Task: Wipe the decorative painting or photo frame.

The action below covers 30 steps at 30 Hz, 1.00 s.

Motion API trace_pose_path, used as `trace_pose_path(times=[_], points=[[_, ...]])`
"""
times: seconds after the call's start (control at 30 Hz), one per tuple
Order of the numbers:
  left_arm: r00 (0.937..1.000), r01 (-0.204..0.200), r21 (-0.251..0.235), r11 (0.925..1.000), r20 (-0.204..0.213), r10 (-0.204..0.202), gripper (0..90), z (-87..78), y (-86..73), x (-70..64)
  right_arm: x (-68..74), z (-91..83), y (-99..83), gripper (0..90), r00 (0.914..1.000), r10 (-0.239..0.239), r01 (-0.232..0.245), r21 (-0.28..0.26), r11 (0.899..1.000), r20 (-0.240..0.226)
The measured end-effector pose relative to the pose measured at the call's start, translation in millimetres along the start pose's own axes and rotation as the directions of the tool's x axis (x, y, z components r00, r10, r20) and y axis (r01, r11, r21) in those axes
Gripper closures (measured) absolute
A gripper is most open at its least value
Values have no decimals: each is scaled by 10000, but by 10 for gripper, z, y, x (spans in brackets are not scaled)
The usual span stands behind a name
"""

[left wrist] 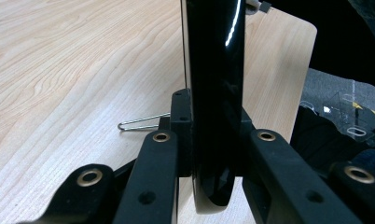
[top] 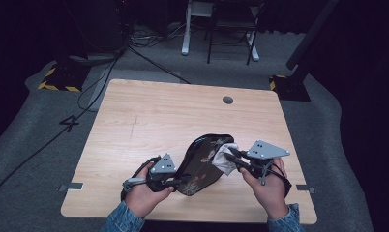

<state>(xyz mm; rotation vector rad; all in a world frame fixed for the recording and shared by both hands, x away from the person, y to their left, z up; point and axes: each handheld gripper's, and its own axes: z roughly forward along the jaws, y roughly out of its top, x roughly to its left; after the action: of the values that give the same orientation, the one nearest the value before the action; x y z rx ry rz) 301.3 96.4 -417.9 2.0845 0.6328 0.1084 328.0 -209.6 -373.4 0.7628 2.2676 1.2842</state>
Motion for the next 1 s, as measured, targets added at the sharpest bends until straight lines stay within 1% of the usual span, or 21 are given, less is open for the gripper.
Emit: trace_pose_path(times=[0.1,0.37,0.57,0.7,0.83,1.0], points=[[10000,-6,-3,10000,-6,6,793,0,0,-1,-35,3,-42,786,9999,120,-121,69,9999,48],[10000,-37,14,10000,-27,37,793,-4,1,0,-117,0,-136,786,9991,245,-257,345,9991,343],[10000,-61,14,10000,-18,61,790,-10,-1,5,-141,-1,-164,786,9983,292,-316,478,9984,512],[9999,-156,38,9999,-36,156,788,-15,-2,5,-139,-9,-162,785,9982,290,-315,474,9984,530],[9999,-156,-43,9999,-6,156,749,-50,4,2,-129,-29,-154,785,9980,266,-293,469,9985,566],[9999,-149,-31,9999,-37,149,677,-76,8,-2,-98,-66,-128,785,9987,230,-247,363,9990,450]])
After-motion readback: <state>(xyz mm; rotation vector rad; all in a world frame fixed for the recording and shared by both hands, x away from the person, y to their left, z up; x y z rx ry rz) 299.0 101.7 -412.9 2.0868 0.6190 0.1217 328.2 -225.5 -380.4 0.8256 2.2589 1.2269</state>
